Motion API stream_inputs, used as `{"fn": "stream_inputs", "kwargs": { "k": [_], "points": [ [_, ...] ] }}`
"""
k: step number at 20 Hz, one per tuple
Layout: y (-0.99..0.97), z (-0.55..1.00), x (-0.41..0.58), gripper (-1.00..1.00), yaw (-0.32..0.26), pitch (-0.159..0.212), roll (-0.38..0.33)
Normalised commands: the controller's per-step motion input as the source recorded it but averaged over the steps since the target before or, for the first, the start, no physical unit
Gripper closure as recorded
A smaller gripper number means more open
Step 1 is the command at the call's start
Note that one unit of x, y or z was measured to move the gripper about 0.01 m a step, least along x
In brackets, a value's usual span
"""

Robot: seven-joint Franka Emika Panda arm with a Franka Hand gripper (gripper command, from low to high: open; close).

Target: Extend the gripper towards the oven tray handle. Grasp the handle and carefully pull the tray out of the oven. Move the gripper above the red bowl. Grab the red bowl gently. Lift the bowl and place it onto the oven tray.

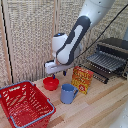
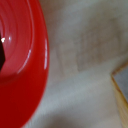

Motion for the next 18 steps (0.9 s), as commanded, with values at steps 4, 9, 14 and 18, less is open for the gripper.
{"fn": "stream_inputs", "kwargs": {
  "k": [4, 9, 14, 18],
  "points": [
    [0.01, -0.11, 0.000, 1.00, 0.003, 0.005, 0.003],
    [0.00, 0.00, 0.000, 1.00, 0.000, 0.003, 0.002],
    [-0.01, 0.00, 0.000, 1.00, 0.032, 0.000, 0.000],
    [-0.01, 0.00, 0.000, 1.00, 0.034, 0.000, 0.000]
  ]
}}
